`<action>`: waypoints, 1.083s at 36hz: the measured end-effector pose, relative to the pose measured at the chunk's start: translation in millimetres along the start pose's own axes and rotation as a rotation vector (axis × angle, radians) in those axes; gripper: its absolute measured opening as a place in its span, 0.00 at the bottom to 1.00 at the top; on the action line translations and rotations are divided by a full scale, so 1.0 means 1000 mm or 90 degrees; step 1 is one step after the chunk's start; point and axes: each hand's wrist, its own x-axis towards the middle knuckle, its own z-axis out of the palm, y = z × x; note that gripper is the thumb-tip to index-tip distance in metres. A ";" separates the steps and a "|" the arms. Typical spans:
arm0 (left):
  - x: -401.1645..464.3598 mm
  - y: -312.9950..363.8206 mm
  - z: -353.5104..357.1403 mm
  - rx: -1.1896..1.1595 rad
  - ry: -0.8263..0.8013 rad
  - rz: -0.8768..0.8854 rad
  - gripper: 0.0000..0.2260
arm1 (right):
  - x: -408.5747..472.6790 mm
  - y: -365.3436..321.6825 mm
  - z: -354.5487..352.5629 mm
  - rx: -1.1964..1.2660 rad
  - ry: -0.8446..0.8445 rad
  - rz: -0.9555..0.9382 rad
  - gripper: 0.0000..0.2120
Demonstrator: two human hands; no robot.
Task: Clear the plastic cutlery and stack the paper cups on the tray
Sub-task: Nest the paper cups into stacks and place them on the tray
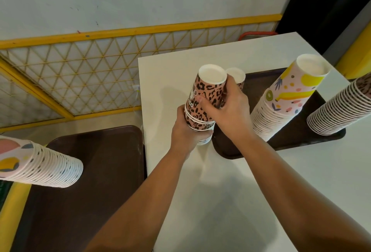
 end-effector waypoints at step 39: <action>0.002 0.000 -0.005 0.011 0.010 -0.006 0.35 | 0.011 0.014 -0.009 0.010 0.178 -0.071 0.30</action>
